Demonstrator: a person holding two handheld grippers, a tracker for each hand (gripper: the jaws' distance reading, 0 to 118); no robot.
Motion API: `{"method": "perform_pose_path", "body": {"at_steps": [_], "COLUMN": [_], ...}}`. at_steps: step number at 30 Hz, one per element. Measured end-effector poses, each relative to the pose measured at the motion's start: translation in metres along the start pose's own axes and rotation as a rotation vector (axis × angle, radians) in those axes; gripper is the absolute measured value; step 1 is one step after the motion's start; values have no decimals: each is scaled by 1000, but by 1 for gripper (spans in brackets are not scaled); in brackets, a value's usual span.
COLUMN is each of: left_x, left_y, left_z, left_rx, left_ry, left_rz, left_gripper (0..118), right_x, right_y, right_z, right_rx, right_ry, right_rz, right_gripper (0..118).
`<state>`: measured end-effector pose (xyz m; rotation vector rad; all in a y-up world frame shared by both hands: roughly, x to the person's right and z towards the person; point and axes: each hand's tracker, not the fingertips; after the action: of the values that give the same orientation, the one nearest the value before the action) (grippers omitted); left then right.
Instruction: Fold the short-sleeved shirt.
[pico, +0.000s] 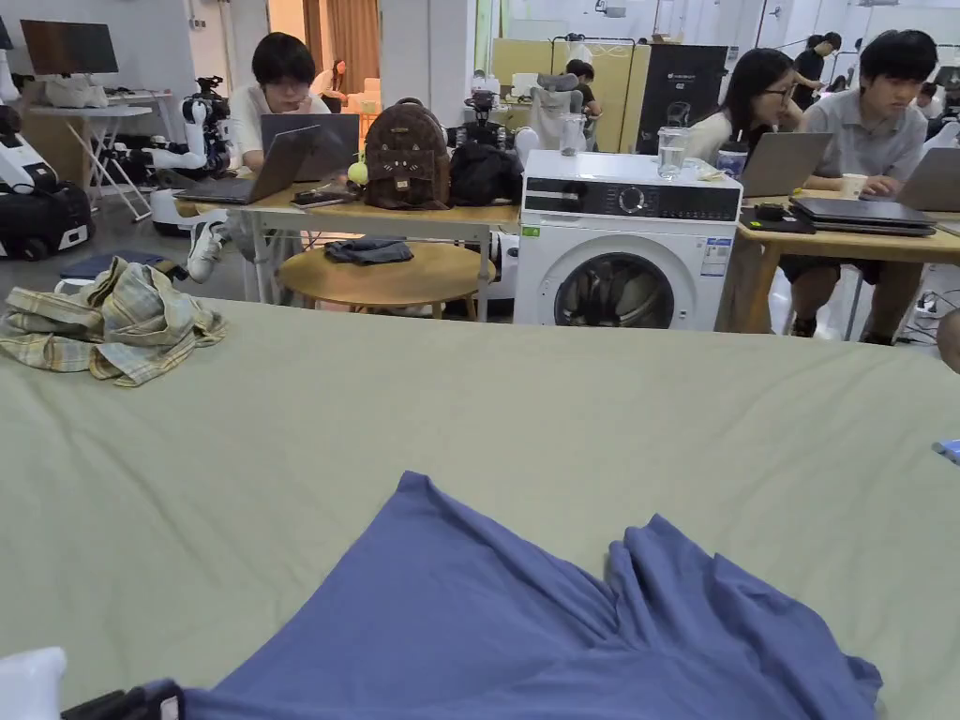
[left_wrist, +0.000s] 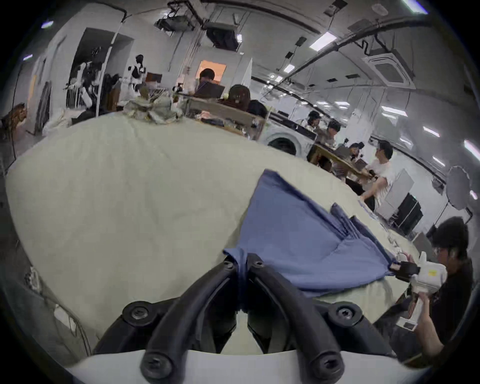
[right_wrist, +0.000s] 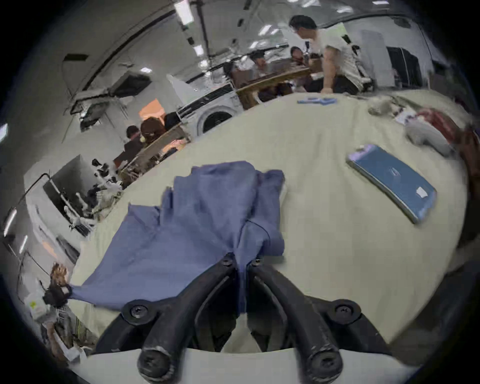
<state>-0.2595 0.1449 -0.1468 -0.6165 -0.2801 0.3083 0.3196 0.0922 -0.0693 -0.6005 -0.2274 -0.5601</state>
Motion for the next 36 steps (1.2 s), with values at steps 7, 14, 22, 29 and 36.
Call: {"method": "perform_pose_path", "body": {"at_steps": [7,14,22,29,36], "left_x": [-16,1,71,102,126], "left_y": [-37,-33,22,46,37], "left_z": [1,14,23,-17,-33], "left_rx": [-62,13,219,230,179], "left_ry": [38,76,70,2,16], "left_rz": [17,-124,-295,-250,-306], "left_gripper": [0,59,60,14,0], "right_x": [-1,4,-60,-119,-136], "right_y": [-21,-14,24,23,24], "right_z": [15,40,54,17,4], "right_rx": [-16,113,270,243,225], "right_ry": [-21,-31,51,55,46], "right_rz": [73,121,268,487,497], "right_gripper": [6,62,62,8,0]}}
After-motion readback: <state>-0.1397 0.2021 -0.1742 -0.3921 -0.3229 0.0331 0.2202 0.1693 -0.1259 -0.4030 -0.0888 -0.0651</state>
